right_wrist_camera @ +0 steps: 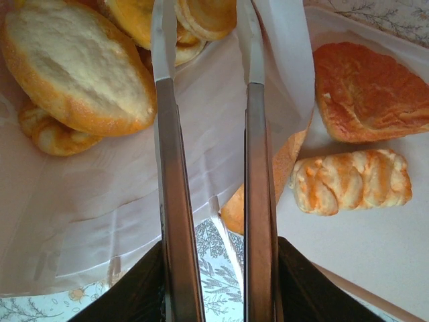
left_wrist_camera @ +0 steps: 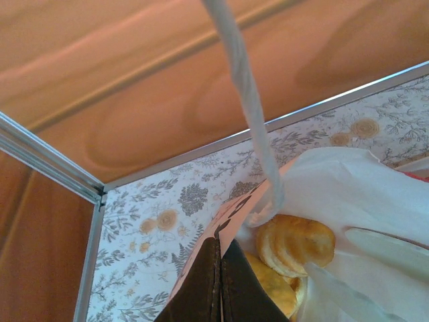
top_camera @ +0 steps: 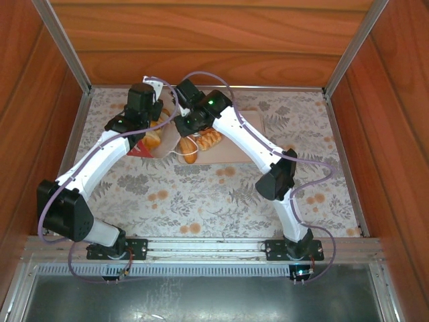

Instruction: Take the fake bread out of the paper bag

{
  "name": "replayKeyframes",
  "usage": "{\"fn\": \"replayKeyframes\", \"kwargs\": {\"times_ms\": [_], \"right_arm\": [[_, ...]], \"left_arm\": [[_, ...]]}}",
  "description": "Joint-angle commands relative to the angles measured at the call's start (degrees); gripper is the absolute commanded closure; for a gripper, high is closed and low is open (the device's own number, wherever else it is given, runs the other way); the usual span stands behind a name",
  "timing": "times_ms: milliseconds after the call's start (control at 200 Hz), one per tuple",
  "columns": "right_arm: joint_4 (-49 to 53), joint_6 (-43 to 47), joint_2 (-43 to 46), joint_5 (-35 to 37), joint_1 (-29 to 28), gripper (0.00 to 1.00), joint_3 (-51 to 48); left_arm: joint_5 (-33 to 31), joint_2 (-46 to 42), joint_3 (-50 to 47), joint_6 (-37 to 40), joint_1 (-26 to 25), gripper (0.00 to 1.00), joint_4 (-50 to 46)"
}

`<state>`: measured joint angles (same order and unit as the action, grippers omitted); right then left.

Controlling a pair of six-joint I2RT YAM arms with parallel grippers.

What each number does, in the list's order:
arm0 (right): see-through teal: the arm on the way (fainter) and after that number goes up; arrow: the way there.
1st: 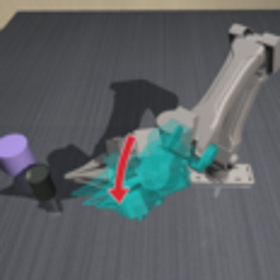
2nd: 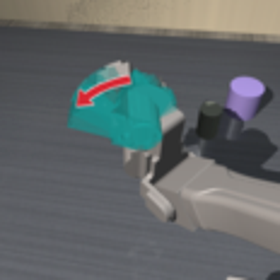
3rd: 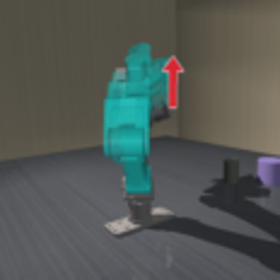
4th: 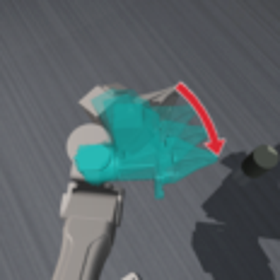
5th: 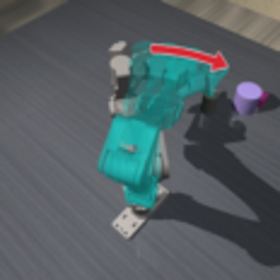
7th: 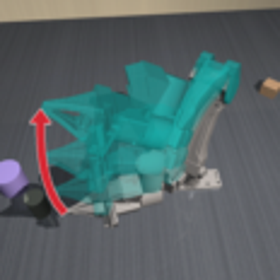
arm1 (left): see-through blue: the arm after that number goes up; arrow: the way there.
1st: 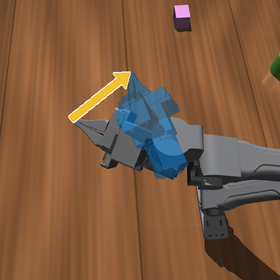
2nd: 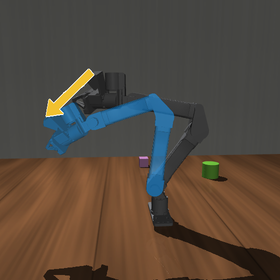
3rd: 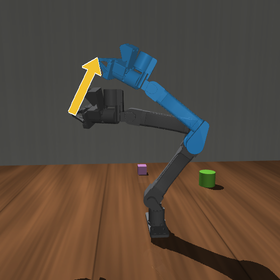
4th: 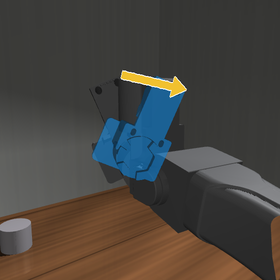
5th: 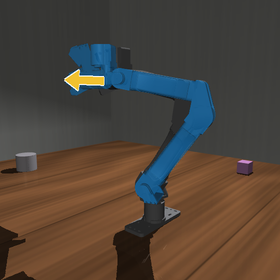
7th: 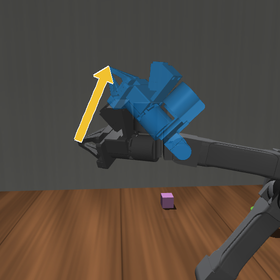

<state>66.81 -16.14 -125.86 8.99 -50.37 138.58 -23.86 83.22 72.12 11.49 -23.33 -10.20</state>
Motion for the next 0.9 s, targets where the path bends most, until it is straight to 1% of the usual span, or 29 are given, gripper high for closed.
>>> {"fn": "replayKeyframes", "kwargs": {"times_ms": [0, 225, 819, 894], "right_arm": [[-0.4, 1.2, -0.8, 2.1, -0.3, 0.60, 2.5], [0.0, 2.2, -2.4, 2.4, -0.2, 0.59, 4.2], [-1.3, 3.1, -5.3, 2.3, 0.2, 0.60, 4.6], [-1.3, 2.7, -5.4, 3.2, 0.2, 0.60, 4.8]], "left_arm": [[1.0, -1.4, 0.0, -1.1, -0.5, 1.00, 1.0], [1.0, -1.3, -0.1, -0.6, -0.5, 1.00, 1.1], [1.4, -2.3, -0.9, 0.0, -0.5, 1.00, 1.2], [1.4, -2.4, -1.0, 0.2, -0.5, 1.00, 1.4]]}}
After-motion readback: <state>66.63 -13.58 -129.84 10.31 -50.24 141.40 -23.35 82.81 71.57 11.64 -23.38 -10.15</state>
